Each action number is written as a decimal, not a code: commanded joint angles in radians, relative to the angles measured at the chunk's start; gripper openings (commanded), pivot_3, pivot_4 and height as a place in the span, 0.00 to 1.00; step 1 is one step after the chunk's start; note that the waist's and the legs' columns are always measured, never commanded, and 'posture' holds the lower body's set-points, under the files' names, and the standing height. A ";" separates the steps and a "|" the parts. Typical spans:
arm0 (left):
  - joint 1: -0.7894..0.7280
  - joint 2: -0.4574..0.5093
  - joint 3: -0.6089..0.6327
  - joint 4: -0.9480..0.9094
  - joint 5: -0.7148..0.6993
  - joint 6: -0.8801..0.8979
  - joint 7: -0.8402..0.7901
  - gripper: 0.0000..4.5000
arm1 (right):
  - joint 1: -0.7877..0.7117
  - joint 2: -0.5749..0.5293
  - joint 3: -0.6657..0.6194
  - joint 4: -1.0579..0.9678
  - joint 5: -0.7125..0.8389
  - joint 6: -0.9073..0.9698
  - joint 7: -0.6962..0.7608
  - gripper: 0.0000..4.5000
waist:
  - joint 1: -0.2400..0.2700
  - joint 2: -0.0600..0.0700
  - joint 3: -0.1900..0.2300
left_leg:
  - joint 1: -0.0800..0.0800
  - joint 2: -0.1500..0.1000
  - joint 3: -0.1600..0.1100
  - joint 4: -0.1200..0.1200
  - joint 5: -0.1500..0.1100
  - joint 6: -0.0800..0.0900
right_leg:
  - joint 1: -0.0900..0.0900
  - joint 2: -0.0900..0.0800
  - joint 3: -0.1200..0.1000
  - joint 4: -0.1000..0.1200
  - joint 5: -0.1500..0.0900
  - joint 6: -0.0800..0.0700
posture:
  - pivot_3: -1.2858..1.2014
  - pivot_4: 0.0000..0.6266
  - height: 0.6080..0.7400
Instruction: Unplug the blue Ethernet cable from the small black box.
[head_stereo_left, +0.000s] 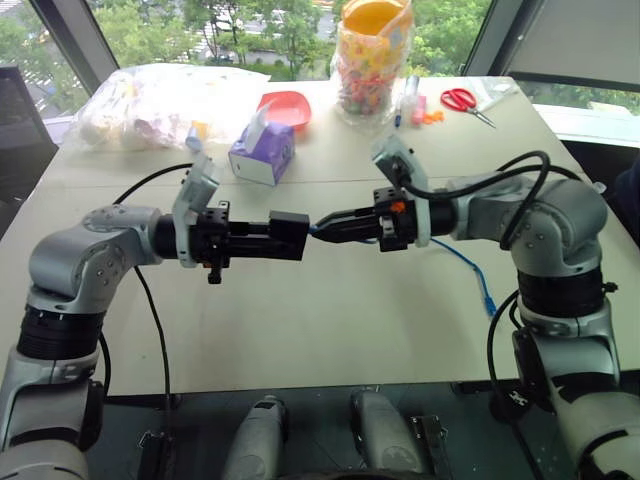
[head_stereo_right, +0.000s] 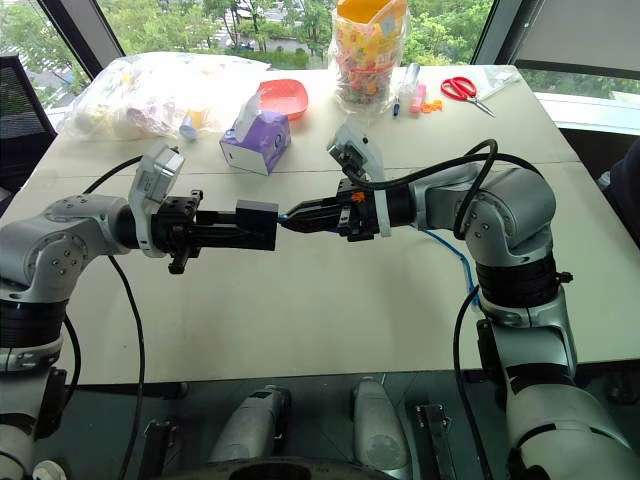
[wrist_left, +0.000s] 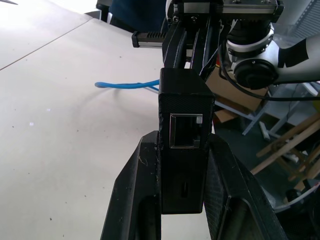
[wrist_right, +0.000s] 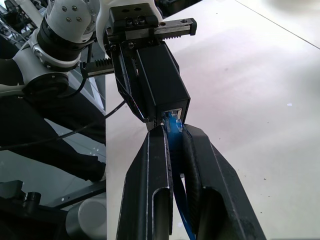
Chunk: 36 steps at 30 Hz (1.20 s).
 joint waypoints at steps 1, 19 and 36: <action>-0.004 0.002 0.017 -0.020 -0.004 -0.014 -0.001 0.11 | -0.026 -0.010 0.011 -0.030 0.011 -0.027 0.004 0.00 | 0.000 0.000 0.000 | 0.000 0.000 0.000 0.000 0.000 0.000 | 0.000 0.000 0.000 0.000 0.000 0.000 | 0.52 0.24 1.00; 0.068 0.029 0.041 -0.010 0.092 -0.146 0.040 0.11 | 0.022 -0.115 0.026 0.364 -0.281 -0.406 -0.076 0.00 | -0.004 0.000 0.000 | -0.001 0.000 0.001 -0.001 0.000 0.000 | -0.001 0.000 0.000 -0.001 0.000 0.000 | 0.52 0.24 1.00; 0.040 -0.404 -0.110 0.350 0.522 -0.758 0.339 0.11 | 0.057 0.068 -0.090 0.350 -0.445 -0.349 -0.449 0.98 | 0.013 0.000 0.000 | -0.007 -0.001 0.001 0.001 0.000 0.000 | -0.006 -0.001 0.001 -0.001 0.001 0.000 | 0.52 0.24 1.00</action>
